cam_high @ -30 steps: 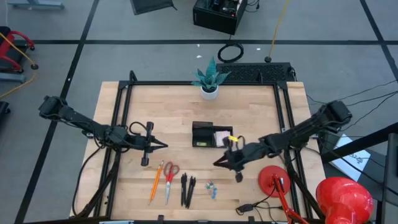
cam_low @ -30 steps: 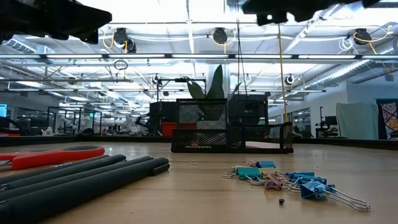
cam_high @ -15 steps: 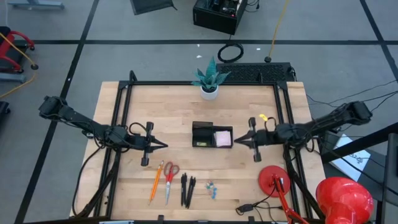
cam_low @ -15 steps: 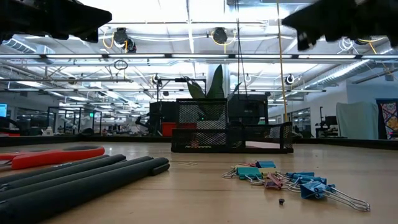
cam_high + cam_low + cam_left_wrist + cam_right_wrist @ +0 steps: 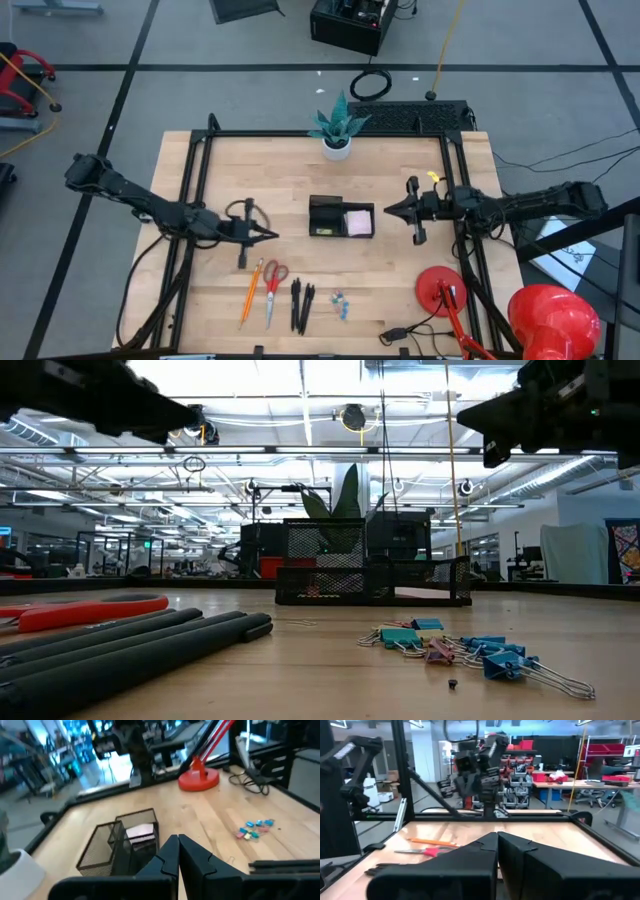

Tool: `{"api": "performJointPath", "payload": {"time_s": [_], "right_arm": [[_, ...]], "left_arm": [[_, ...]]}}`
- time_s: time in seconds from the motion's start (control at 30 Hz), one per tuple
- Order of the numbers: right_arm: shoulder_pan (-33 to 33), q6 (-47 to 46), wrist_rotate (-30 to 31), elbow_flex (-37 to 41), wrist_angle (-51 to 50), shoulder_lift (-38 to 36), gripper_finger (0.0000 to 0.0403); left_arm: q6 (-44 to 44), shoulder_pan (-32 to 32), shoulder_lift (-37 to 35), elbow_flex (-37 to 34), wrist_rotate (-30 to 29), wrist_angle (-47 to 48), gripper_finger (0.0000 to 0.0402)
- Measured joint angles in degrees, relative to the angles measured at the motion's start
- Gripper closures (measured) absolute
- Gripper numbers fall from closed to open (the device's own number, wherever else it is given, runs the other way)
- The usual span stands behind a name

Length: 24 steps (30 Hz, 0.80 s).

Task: Pick and place office supplies into organizer
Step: Put the yellow binder clip into the black desk organizer

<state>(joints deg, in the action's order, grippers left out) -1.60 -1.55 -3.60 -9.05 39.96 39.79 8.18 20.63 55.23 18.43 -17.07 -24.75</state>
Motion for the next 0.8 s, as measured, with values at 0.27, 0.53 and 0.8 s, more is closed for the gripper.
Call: {"api": "performJointPath", "payload": {"time_s": [0.27, 0.53, 0.8], "right_arm": [[-10.0, -5.7, -9.4, -0.8, -2.2, 0.0, 0.0403], [-11.2, -6.5, -11.9, -0.8, -3.6, 0.0, 0.0403], [-11.2, -5.4, -14.9, -0.8, -0.7, 0.0, 0.0403]], "left_arm": [[1.2, 0.2, 22.8, 16.0, 1.9, 1.1, 0.0385], [-4.1, -0.5, 36.1, 27.3, 8.8, 3.7, 0.0384], [-8.8, 3.3, 46.7, 32.4, 8.8, 0.4, 0.0377]]}}
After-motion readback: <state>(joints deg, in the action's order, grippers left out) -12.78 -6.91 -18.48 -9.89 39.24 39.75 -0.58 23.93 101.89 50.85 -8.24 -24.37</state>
